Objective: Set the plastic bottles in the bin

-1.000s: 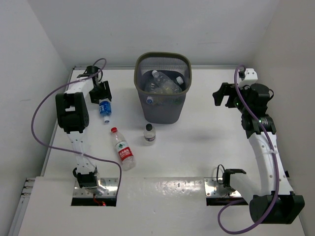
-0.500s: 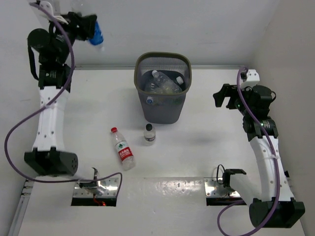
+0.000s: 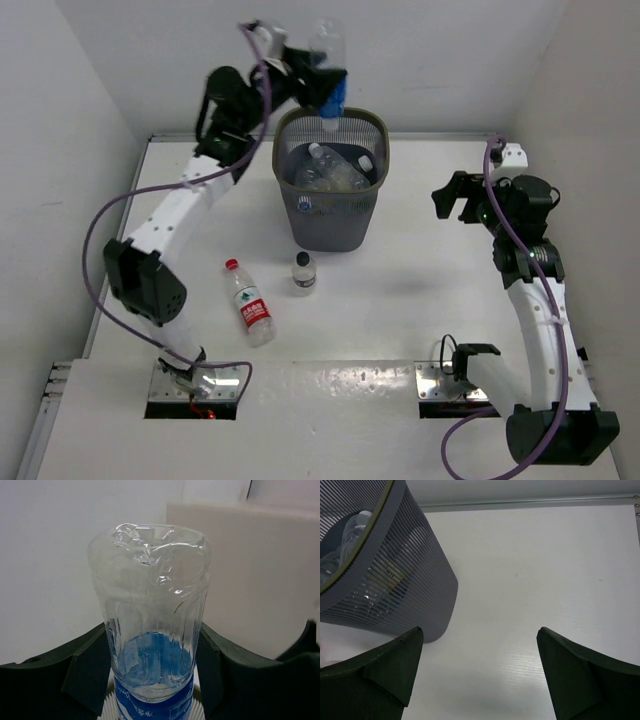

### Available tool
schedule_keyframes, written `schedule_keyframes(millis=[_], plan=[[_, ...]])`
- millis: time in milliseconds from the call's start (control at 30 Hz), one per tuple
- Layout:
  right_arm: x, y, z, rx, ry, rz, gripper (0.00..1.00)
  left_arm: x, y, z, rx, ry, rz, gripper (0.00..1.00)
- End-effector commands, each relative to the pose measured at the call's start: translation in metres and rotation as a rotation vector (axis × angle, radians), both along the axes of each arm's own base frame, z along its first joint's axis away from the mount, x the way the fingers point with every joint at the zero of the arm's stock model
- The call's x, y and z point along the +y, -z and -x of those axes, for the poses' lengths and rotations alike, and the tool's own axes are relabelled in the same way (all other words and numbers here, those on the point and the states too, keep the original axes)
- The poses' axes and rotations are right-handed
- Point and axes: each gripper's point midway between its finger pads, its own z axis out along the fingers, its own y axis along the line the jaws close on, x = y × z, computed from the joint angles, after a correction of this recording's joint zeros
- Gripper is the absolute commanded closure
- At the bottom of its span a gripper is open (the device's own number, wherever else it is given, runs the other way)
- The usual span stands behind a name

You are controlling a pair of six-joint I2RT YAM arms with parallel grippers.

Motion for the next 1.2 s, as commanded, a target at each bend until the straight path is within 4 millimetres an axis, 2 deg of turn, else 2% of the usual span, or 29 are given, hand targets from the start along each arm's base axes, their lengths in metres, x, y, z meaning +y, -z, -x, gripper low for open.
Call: schedule_keyframes(millis=[0,33,67,267,367,533,600,633,867,933,967,1000,1067,1133,1167], plan=[[-0.001,-0.008,-0.002,-0.048,0.001,0.001,0.06,-0.033,0.020,0.002,0.008,0.025,-0.040,0.82],[0.000,-0.008,-0.001,-0.050,-0.002,0.000,0.06,-0.038,0.024,-0.001,0.019,0.026,-0.040,0.83],[0.000,-0.006,-0.001,-0.047,-0.002,0.001,0.06,-0.049,0.042,-0.007,0.050,0.040,-0.057,0.83],[-0.001,0.002,0.000,-0.040,-0.001,0.005,0.06,-0.079,0.070,-0.009,0.154,0.115,-0.016,0.84],[-0.002,0.001,0.001,-0.046,-0.001,0.018,0.06,-0.086,0.101,-0.015,0.253,0.118,-0.028,0.86],[-0.003,0.000,0.004,-0.055,-0.009,0.040,0.06,-0.081,0.144,-0.019,0.373,0.103,-0.058,0.87],[-0.002,0.001,0.004,-0.053,-0.011,0.041,0.06,-0.078,0.149,-0.013,0.396,0.106,-0.057,0.87],[-0.003,0.001,0.003,-0.052,-0.008,0.037,0.06,-0.079,0.169,-0.014,0.444,0.108,-0.067,0.88],[0.001,0.003,0.002,-0.043,-0.021,0.022,0.06,-0.075,0.194,-0.008,0.495,0.126,-0.088,0.88],[0.000,0.003,0.001,-0.040,-0.017,0.019,0.06,-0.070,0.189,-0.008,0.486,0.126,-0.085,0.81],[0.000,0.003,0.001,-0.038,-0.018,0.020,0.06,-0.072,0.187,-0.005,0.483,0.143,-0.079,0.59],[0.000,0.002,0.001,-0.041,-0.018,0.021,0.06,-0.069,0.187,-0.006,0.493,0.149,-0.074,0.46],[0.000,0.001,0.002,-0.040,-0.018,0.020,0.06,-0.070,0.180,0.000,0.482,0.174,-0.068,0.32],[0.000,0.000,0.002,-0.039,-0.018,0.022,0.06,-0.069,0.167,0.006,0.459,0.210,-0.067,0.25],[0.000,-0.003,0.003,-0.043,-0.018,0.022,0.06,-0.070,0.162,0.008,0.449,0.223,-0.069,0.18]])
